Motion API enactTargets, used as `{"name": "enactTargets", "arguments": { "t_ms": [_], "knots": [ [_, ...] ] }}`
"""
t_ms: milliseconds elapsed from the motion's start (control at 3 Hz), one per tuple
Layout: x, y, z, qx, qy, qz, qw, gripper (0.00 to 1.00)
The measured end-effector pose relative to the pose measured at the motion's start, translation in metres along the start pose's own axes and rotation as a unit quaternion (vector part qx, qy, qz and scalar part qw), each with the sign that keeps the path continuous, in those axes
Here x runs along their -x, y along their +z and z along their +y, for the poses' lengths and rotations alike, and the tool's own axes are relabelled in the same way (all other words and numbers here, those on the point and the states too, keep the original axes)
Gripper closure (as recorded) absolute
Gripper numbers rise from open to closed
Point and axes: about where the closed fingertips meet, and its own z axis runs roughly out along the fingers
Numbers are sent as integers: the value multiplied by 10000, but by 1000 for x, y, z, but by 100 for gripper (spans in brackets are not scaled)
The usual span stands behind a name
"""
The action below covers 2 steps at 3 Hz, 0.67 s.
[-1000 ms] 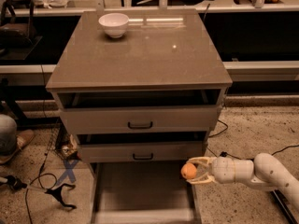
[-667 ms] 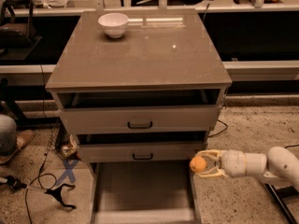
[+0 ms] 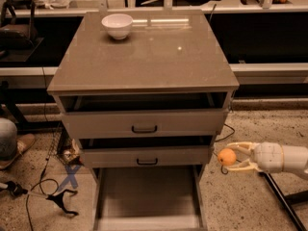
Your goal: Pick orange from bottom drawer and place on counter
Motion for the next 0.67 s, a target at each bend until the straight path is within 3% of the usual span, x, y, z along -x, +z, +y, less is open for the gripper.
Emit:
{"name": "enactTargets", "arguments": {
  "t_ms": [667],
  "knots": [
    [31,-39,-16,-158,-143,520,9984,100]
  ]
}}
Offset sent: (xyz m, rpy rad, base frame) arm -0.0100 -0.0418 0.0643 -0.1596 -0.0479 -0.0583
